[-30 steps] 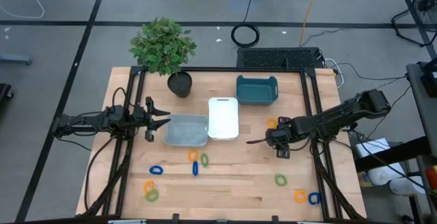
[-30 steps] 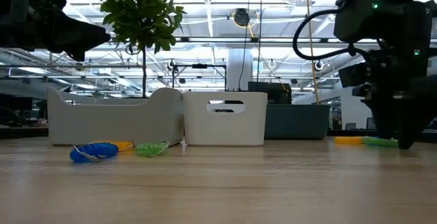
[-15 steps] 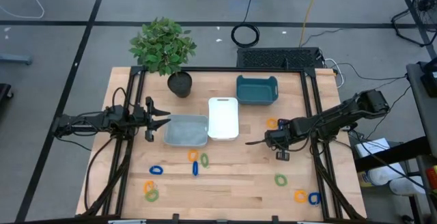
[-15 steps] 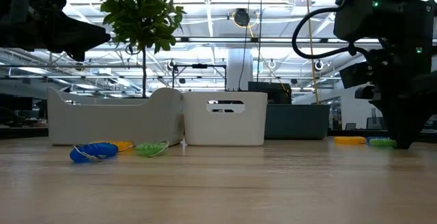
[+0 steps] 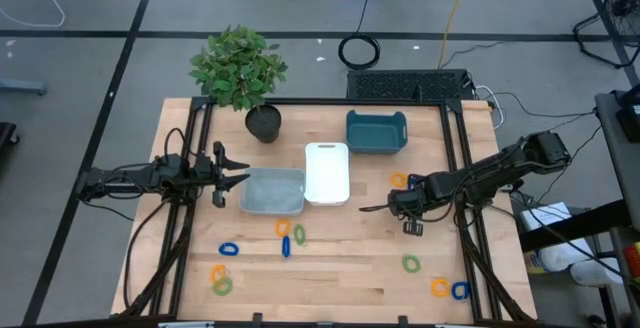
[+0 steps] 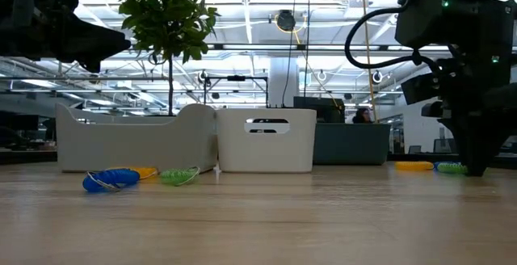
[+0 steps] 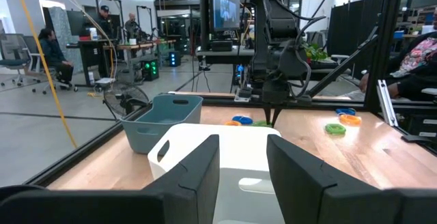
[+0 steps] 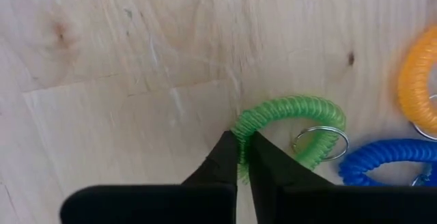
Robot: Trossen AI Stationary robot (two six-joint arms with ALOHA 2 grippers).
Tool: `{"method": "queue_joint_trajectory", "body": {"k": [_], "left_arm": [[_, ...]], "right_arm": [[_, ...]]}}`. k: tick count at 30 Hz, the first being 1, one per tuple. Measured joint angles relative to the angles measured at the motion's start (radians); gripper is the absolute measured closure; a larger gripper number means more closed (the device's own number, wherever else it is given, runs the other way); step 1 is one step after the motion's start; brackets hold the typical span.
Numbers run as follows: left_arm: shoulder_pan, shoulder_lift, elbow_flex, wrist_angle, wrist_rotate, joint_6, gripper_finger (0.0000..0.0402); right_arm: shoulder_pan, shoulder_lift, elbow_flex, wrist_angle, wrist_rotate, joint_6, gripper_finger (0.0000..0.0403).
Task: Sort spring keychains
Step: Put the green spring keychain into the blue bin
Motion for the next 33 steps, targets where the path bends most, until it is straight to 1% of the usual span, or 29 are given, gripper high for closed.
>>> {"method": "queue_joint_trajectory", "body": {"k": [5,9,15,28,33], "left_arm": [[0.0,0.0,0.0,0.0,0.0,0.0,0.027],[0.0,0.0,0.0,0.0,0.0,0.0,0.027],[0.0,0.0,0.0,0.0,0.0,0.0,0.027],[0.0,0.0,0.0,0.001,0.0,0.0,0.027],[0.0,0.0,0.0,0.001,0.0,0.0,0.027]], "right_arm": [[-0.005,-0.019,0.068,-0.048,0.044,0.005,0.0402],[-0.001,-0.016,0.153,-0.186,0.029,0.005,0.0402],[-0.001,-0.018,0.279,-0.345,0.015,0.007,0.0402],[0.0,-0.02,0.582,-0.722,0.006,0.045,0.0403],[0.001,-0.02,0.663,-0.8,-0.052,0.053,0.0403]]}}
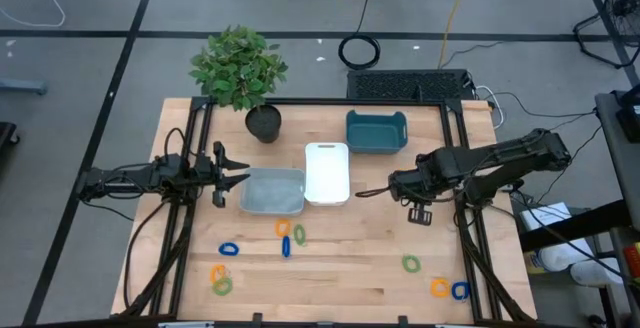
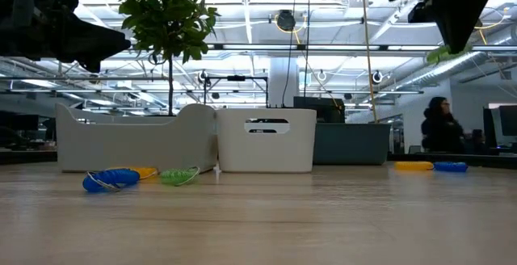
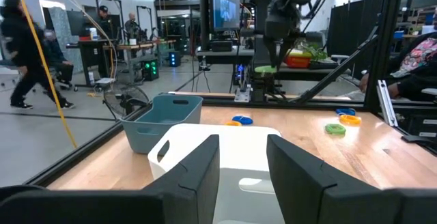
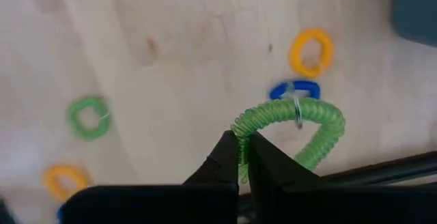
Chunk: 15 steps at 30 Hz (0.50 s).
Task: Sort spring keychains
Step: Put the green spring keychain into the blue bin
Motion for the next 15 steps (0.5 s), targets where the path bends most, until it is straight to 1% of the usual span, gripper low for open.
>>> {"method": "queue_joint_trajectory", "body": {"k": [8,15], "left_arm": [[0.0,0.0,0.0,0.0,0.0,0.0,0.027],[0.0,0.0,0.0,0.0,0.0,0.0,0.027]], "right_arm": [[0.001,0.0,0.083,-0.055,-0.117,-0.001,0.0403],[0.001,0.0,0.139,-0.094,-0.123,-0.024,0.0403]]}}
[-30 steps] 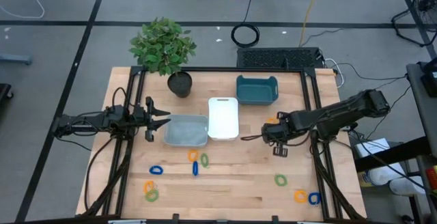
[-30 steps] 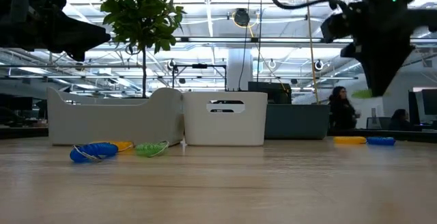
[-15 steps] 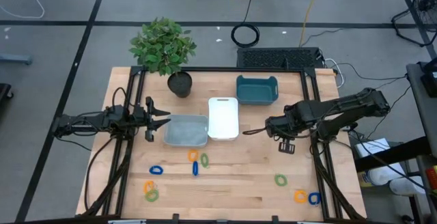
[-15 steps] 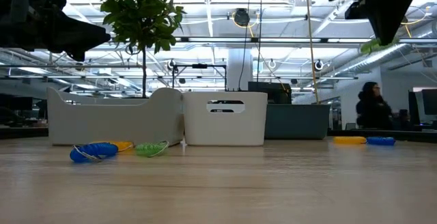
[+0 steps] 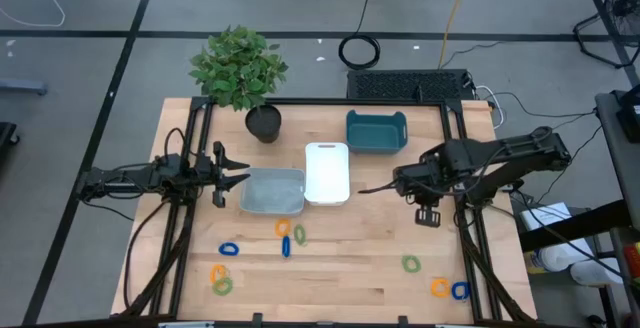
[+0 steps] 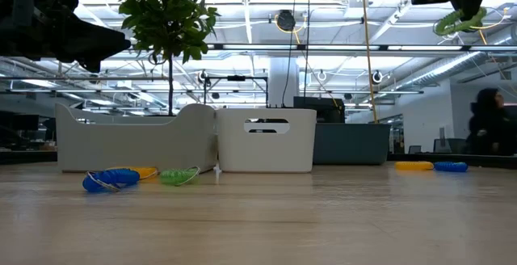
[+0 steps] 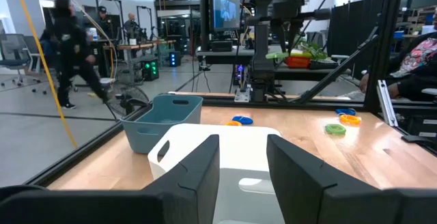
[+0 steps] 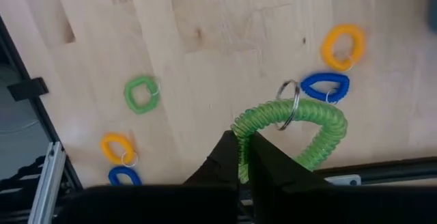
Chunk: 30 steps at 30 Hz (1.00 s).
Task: Sort spring keychains
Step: Put the green spring keychain into the blue bin
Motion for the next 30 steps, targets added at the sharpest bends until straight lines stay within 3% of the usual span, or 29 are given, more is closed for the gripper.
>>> {"method": "queue_joint_trajectory", "body": {"k": [6,13,30], "left_arm": [[0.0,0.0,0.0,0.0,0.0,0.0,0.027],[0.0,0.0,0.0,0.0,0.0,0.0,0.027],[0.0,0.0,0.0,-0.006,0.0,0.0,0.027]], "right_arm": [[-0.023,0.0,0.001,0.0,0.002,-0.076,0.0403],[-0.14,0.021,0.001,0.009,0.078,-0.208,0.0403],[-0.447,0.147,0.0,0.119,0.141,-0.567,0.0403]]}}
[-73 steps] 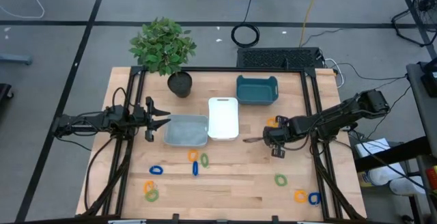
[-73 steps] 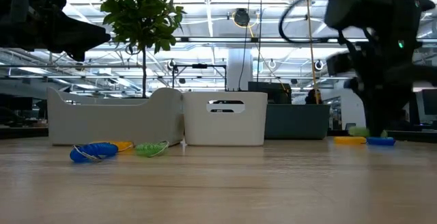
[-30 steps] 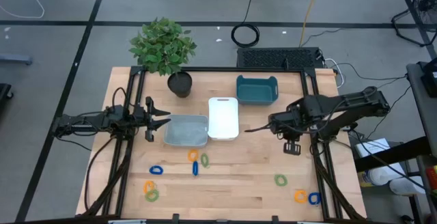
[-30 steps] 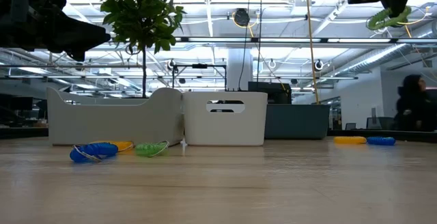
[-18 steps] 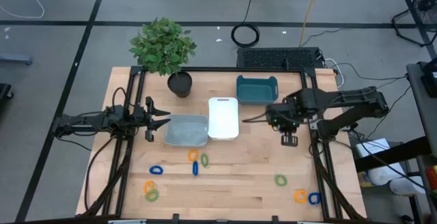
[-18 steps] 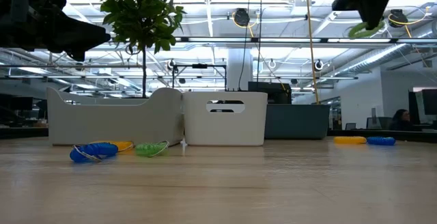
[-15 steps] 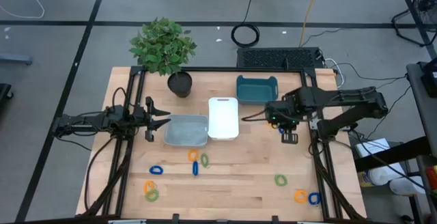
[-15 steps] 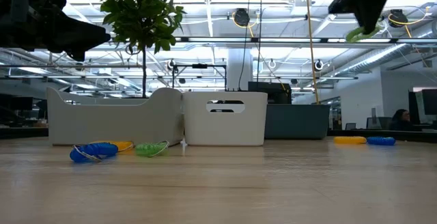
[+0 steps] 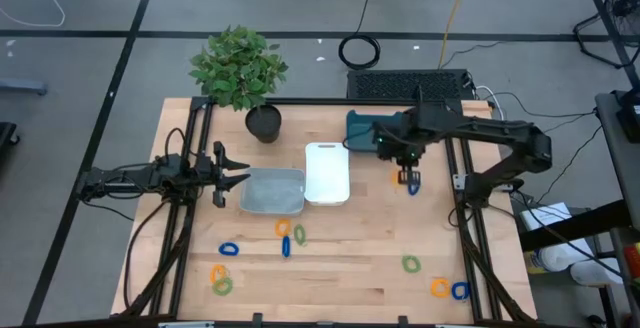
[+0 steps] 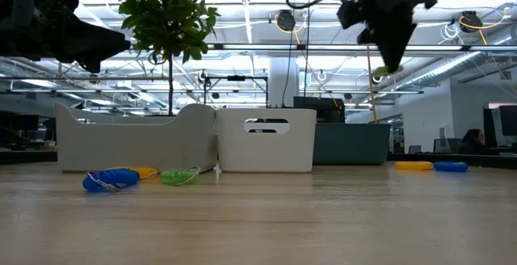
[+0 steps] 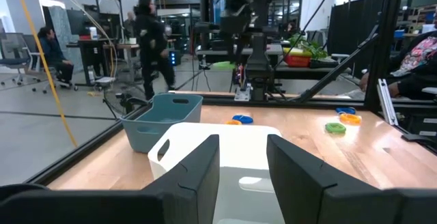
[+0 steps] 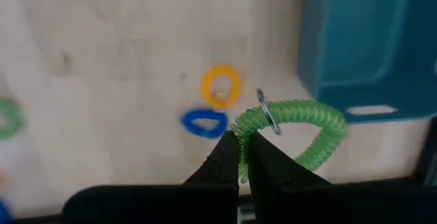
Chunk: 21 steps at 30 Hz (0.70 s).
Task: Sort spring keychains
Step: Put the green spring keychain into the blue bin
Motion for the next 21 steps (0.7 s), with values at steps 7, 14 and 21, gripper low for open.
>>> {"method": "queue_joint_trajectory", "body": {"k": [7,14,21], "left_arm": [[0.0,0.0,0.0,0.0,0.0,0.0,0.027],[0.0,0.0,0.0,-0.001,0.0,0.0,0.027],[0.0,0.0,0.0,-0.001,0.0,0.0,0.027]], "right_arm": [[-0.114,0.029,0.0,0.058,0.078,-0.134,0.0403],[-0.212,0.043,0.0,0.154,0.099,-0.234,0.0403],[-0.309,0.085,-0.001,0.268,0.101,-0.294,0.0403]]}}
